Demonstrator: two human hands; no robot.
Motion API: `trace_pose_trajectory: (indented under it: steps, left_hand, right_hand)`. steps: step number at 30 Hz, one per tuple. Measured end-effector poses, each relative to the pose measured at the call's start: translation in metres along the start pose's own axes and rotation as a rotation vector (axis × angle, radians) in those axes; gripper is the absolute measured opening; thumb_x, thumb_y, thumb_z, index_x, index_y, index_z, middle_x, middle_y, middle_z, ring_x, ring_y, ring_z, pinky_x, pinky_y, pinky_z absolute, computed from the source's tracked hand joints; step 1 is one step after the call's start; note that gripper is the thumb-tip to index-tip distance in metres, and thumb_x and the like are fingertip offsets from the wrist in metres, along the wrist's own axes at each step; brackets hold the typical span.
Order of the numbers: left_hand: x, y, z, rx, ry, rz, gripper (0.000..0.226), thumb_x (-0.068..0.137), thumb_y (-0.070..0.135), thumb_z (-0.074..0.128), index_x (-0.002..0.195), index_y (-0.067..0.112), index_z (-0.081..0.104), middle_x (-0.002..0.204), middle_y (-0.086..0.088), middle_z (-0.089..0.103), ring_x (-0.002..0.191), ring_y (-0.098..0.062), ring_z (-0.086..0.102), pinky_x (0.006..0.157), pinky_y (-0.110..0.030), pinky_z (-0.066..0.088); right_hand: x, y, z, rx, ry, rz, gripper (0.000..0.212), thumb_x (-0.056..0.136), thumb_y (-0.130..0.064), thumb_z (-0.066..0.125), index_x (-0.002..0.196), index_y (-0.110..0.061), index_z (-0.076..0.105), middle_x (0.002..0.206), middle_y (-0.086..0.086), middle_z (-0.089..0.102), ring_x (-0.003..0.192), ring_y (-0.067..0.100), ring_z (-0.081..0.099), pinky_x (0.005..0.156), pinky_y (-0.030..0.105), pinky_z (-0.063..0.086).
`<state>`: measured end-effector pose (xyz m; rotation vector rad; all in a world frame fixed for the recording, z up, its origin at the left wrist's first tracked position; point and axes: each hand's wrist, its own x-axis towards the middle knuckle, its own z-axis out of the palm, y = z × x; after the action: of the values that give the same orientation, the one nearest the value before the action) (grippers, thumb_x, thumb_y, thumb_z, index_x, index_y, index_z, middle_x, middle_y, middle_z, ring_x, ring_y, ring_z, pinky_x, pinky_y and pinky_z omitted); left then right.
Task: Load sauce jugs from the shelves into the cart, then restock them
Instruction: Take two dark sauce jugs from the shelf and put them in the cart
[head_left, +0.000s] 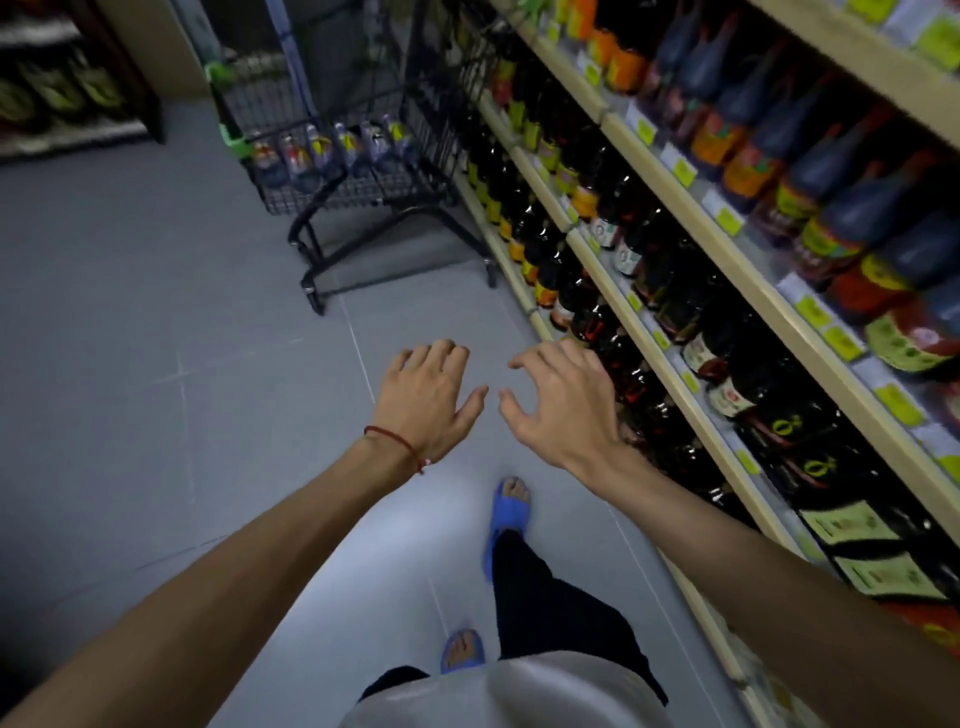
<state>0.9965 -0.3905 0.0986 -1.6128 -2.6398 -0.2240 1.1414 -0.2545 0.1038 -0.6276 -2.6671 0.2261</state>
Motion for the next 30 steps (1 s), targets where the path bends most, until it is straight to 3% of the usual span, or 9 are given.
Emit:
trace_pose_trajectory:
  steps: [15,30]
  left_hand:
    - [0.242,-0.166,0.003,0.038,0.001,-0.268,0.05,0.098,0.055,0.035,0.121,0.014,0.054,0.11,-0.004,0.058,0.094,-0.026,0.059,0.086,-0.04,0.046]
    - [0.434,-0.434,0.012,-0.017,-0.011,-0.372,0.044,0.098,0.055,0.033,0.115,0.019,0.05,0.103,-0.003,0.056,0.093,-0.025,0.057,0.086,-0.041,0.048]
  right_hand:
    - [0.333,0.034,0.117,0.13,-0.099,-0.212,0.04,0.087,-0.047,0.057,0.106,-0.016,0.073,0.1,-0.002,0.069,0.098,0.023,0.06,0.087,0.037,0.042]
    - [0.628,-0.039,0.248,0.136,-0.127,-0.201,0.037,0.085,-0.044,0.059,0.107,-0.017,0.073,0.102,-0.003,0.069,0.099,0.023,0.059,0.085,0.037,0.043]
